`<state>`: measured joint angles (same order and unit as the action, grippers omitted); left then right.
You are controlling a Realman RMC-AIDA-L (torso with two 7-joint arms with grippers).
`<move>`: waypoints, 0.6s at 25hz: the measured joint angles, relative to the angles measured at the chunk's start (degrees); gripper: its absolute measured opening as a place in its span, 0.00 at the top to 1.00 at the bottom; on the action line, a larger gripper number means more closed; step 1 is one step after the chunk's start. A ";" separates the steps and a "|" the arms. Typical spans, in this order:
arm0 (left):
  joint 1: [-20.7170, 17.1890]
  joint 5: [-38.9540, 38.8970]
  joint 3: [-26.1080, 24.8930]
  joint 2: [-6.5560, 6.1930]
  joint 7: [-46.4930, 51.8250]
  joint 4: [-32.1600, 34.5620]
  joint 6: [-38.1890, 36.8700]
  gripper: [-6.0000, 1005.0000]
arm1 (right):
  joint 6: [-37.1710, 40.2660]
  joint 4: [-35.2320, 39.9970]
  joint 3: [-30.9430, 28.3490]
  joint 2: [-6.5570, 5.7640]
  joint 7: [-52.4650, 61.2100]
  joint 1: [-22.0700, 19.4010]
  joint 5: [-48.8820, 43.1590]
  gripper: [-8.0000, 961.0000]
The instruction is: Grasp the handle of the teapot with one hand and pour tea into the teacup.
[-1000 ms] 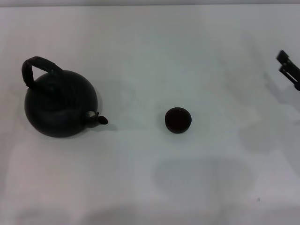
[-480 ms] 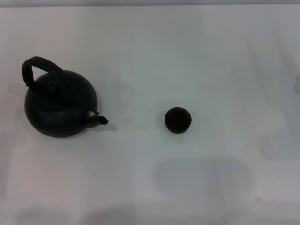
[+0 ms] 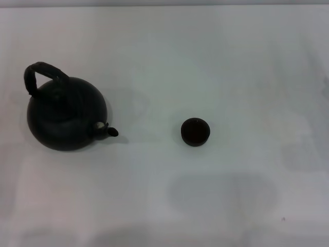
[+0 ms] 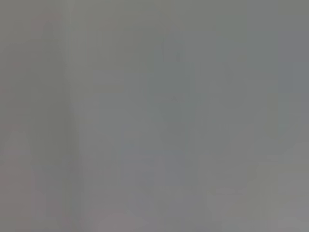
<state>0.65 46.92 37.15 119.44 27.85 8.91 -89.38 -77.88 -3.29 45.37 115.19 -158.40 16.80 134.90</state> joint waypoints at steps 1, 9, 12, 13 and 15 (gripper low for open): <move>0.39 0.00 0.00 0.00 -0.67 -0.54 0.00 0.27 | 0.00 0.22 0.05 -0.02 -0.08 0.04 -0.06 0.12; 4.65 -2.49 0.01 0.00 -5.58 -4.85 -0.01 0.27 | -0.18 1.27 0.10 -0.06 -3.55 0.21 -0.08 0.12; 5.88 -3.55 -0.03 0.00 -7.05 -6.12 0.01 0.27 | -0.15 1.52 0.43 -0.06 -4.75 0.27 -0.08 0.12; 6.33 -3.65 -0.04 0.00 -7.74 -6.49 0.11 0.27 | -0.04 1.65 0.81 -0.06 -5.50 0.32 -0.09 0.12; 6.87 -3.67 -0.05 -0.03 -8.76 -6.78 0.30 0.27 | 0.05 1.86 1.79 -0.06 -6.88 0.40 -0.13 0.12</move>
<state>7.53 43.25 37.09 119.41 19.09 2.13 -89.08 -77.82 -1.43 47.15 115.13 -165.28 17.20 134.77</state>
